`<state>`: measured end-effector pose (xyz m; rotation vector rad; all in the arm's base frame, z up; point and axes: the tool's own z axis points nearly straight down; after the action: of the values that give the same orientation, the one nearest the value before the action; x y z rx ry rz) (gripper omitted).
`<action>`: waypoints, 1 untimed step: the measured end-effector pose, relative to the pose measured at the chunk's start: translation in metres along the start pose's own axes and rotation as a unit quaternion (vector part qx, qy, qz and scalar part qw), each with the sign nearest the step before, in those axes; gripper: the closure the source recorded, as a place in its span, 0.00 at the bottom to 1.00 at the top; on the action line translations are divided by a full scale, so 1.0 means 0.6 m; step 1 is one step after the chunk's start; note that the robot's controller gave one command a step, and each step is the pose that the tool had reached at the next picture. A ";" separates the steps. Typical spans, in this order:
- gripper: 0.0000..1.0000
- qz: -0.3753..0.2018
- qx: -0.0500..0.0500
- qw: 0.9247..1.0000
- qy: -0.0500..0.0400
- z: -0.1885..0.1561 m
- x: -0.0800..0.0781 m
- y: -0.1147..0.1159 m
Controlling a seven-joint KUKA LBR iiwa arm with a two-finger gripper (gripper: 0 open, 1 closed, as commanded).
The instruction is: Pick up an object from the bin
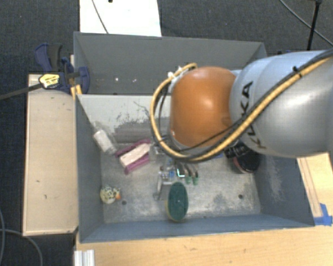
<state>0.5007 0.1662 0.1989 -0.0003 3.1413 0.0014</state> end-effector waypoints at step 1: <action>0.00 -0.027 0.002 1.000 0.002 0.086 0.013 -0.160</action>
Offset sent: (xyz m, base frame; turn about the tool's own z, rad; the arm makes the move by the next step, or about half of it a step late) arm -0.0075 -0.0904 -0.0497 -0.0616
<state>0.4930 0.0703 0.1471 -0.0846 3.1438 -0.0062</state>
